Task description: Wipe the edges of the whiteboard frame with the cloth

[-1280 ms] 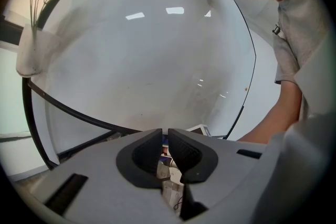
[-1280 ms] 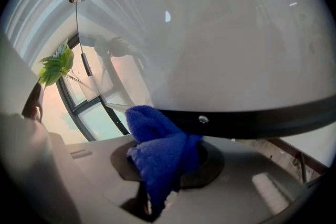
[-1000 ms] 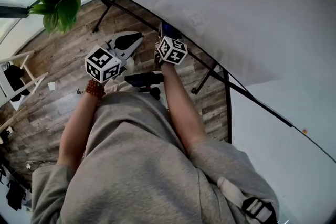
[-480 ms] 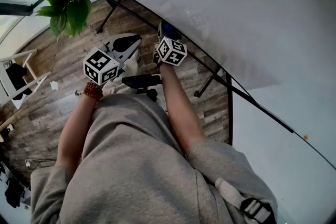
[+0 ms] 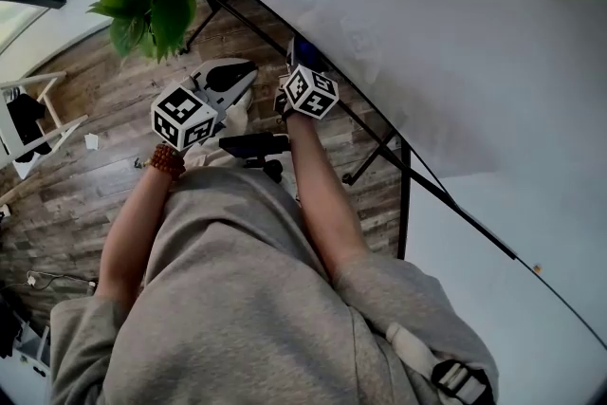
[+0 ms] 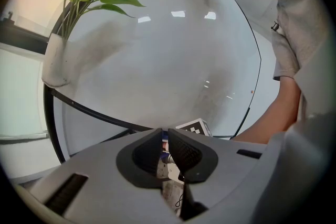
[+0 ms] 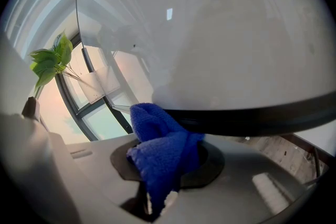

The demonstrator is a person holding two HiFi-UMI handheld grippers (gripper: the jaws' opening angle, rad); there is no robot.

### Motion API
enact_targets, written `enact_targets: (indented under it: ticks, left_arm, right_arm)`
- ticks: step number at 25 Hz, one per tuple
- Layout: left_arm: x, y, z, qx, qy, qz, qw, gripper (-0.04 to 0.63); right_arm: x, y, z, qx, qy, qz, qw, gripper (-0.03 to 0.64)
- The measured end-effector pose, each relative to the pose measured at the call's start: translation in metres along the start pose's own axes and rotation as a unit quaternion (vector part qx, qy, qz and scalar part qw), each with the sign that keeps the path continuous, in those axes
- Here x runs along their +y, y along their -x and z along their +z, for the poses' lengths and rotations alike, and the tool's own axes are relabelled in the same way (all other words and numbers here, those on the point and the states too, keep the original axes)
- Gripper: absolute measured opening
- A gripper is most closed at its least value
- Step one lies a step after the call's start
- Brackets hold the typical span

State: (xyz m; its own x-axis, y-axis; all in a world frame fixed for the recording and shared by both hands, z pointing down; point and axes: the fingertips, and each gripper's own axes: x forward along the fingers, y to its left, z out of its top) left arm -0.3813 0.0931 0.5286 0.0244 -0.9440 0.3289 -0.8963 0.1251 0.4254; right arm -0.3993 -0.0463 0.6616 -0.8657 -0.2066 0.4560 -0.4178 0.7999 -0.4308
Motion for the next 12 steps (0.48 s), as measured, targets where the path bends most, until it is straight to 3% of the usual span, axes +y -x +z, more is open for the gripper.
enact_targets:
  ticks: [12]
  left_arm:
    - [0.019,0.026,-0.013,0.005,0.017,0.022,0.9996,0.041]
  right_arm:
    - [0.031,-0.030,-0.003,0.000,0.005,0.005,1.000,0.118]
